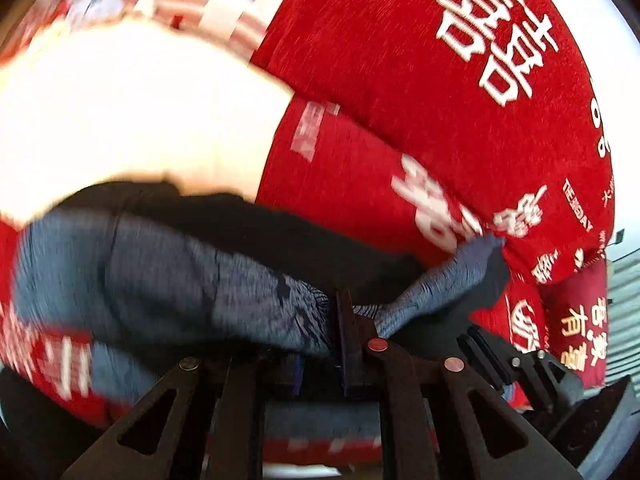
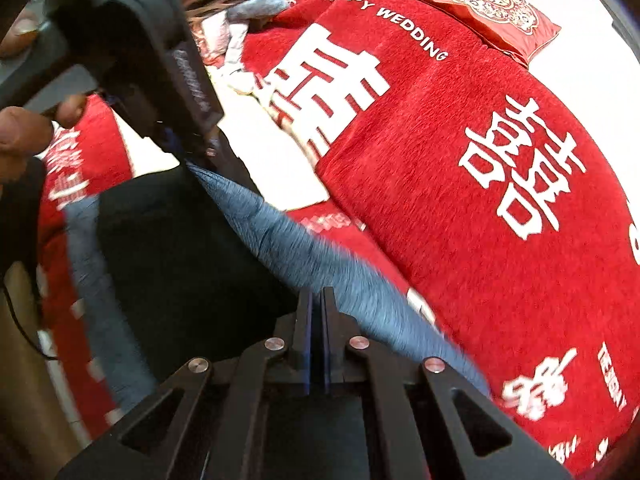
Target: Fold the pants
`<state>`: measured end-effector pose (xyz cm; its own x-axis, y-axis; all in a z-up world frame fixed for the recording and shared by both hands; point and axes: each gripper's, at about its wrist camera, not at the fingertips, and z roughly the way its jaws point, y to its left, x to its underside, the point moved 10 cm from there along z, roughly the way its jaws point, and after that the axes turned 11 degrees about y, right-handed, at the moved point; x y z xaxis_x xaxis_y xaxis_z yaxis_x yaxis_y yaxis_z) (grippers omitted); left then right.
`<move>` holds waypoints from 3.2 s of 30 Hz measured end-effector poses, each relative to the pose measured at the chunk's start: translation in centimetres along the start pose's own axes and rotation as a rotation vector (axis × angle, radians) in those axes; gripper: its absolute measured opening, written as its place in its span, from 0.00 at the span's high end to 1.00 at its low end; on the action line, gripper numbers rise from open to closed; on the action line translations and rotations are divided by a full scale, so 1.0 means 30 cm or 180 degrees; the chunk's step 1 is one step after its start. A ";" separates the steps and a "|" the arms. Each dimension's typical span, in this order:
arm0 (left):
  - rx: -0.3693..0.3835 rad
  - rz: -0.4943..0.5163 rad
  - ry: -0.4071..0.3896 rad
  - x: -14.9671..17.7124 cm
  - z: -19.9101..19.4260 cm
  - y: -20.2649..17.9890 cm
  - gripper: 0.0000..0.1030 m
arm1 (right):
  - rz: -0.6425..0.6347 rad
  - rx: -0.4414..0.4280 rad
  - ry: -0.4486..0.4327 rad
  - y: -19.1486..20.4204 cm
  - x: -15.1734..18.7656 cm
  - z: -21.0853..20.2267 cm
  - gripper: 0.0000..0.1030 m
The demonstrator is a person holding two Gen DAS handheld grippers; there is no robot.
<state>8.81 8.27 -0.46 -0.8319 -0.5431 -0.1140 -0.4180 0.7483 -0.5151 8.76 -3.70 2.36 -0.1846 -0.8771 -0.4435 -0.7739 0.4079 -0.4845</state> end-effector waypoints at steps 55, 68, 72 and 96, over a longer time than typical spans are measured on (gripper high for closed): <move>-0.1247 0.0306 0.0070 0.298 -0.012 0.225 0.28 | 0.2965 0.0206 0.1207 -0.232 0.393 -0.065 0.28; -0.1555 0.0552 0.0280 0.233 0.155 0.127 0.28 | 0.2712 0.0155 0.1970 -0.209 0.613 0.109 0.22; -0.1578 0.0593 0.0247 0.217 0.169 0.083 0.23 | 0.3095 -0.0223 0.1812 -0.197 0.689 0.044 0.19; -0.1641 0.0927 0.0247 0.240 0.321 -0.029 0.01 | 0.3224 0.0219 0.2457 -0.683 0.588 0.498 0.16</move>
<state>6.68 0.05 -9.01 -0.9549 -0.2730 -0.1163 -0.2759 0.9611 0.0091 30.42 -23.73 -6.80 -0.9924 -0.0769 -0.0956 -0.0525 0.9703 -0.2361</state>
